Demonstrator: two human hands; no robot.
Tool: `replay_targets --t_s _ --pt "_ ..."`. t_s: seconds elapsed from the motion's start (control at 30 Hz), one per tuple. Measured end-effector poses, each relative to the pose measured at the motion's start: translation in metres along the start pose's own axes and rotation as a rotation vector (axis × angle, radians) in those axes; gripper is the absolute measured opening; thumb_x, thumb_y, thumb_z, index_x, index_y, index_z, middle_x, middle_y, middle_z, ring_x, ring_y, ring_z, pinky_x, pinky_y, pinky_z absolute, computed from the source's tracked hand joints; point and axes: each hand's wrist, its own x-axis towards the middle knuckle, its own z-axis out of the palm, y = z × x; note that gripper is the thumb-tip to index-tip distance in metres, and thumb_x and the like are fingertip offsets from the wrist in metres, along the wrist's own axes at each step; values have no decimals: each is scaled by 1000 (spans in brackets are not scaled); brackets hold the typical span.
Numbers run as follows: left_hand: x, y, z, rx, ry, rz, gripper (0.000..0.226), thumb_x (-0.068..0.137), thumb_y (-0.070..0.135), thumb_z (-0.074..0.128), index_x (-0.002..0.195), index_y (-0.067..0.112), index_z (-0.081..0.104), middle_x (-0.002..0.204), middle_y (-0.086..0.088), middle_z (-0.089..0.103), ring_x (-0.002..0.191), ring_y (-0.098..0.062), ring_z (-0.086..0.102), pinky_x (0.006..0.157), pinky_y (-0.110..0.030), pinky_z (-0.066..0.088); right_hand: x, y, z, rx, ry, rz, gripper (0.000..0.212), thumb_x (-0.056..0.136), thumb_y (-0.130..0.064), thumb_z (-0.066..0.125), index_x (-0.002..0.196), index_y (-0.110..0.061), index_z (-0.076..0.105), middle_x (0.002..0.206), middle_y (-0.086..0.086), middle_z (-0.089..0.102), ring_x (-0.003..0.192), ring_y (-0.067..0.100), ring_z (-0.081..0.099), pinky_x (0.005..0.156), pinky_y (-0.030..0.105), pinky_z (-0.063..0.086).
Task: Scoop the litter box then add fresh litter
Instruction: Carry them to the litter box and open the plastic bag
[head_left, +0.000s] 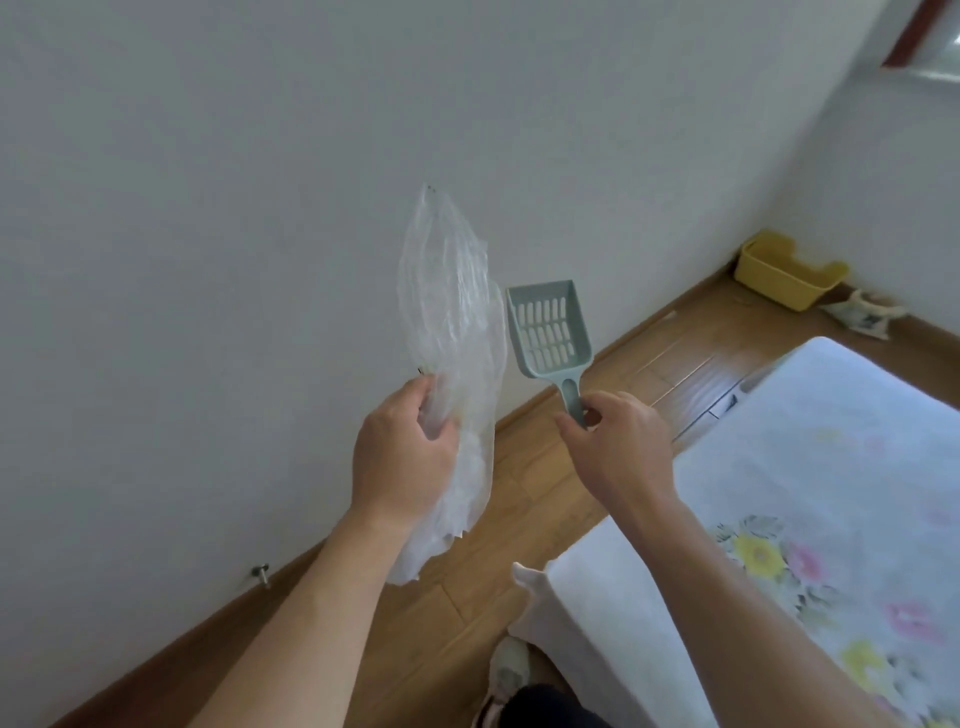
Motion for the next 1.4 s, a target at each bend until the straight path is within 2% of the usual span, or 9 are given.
replay_targets --t_s 0.23,0.4,0.67,0.8,0.9,1.03,1.17,1.33,1.4 --pt "119 4 48 3 -94 92 41 89 28 68 128 22 61 115 5 69 106 -15 65 94 -39 55 102 13 21 32 66 141 18 91 -37 65 91 -20 72 77 -11 56 67 6 50 54 17 32" --pt "193 21 81 -17 -173 123 36 86 27 69 121 21 63 109 2 70 100 -17 66 91 -41 55 160 23 22 67 113 220 16 89 -37 67 83 -22 71 77 -7 62 67 9 56 57 23 46" --pt "308 49 158 -68 -373 311 46 87 23 70 132 21 60 121 8 67 108 -13 63 97 -35 53 242 48 28 -23 272 416 21 90 -36 66 74 -23 64 69 -12 59 60 6 55 52 12 32" --pt "362 66 197 -96 -467 420 47 87 22 71 133 20 59 126 5 66 114 -14 62 102 -35 51 272 57 27 -71 384 536 25 89 -35 67 70 -20 63 68 -8 58 60 7 52 52 14 30" --pt "394 84 226 -113 -542 480 45 87 21 70 131 20 60 120 5 68 107 -14 63 97 -33 53 289 68 23 -101 439 619 25 90 -37 64 77 -17 70 70 -6 62 62 9 54 54 15 35" --pt "417 118 269 -131 -642 548 38 87 21 68 125 22 62 106 6 68 94 -13 63 88 -31 55 308 90 16 -135 494 717 24 90 -41 64 81 -20 69 75 -4 64 64 11 57 55 18 39" --pt "437 151 322 -151 -720 617 37 86 21 69 122 24 63 95 11 67 85 -10 62 74 -17 48 334 124 1 -150 539 799 25 91 -41 63 79 -19 66 75 -4 62 64 10 56 53 17 35" --pt "462 206 397 -162 -758 648 37 85 19 69 122 23 64 90 10 66 79 -11 62 68 -16 45 384 186 -30 -150 552 856 21 90 -38 66 79 -20 64 76 -4 63 65 11 57 53 17 33" --pt "475 233 423 -176 -759 643 40 86 19 69 124 23 63 92 9 66 81 -12 62 71 -20 50 410 210 -48 -154 546 849 20 90 -38 66 83 -19 67 78 -4 64 66 10 57 54 15 33"
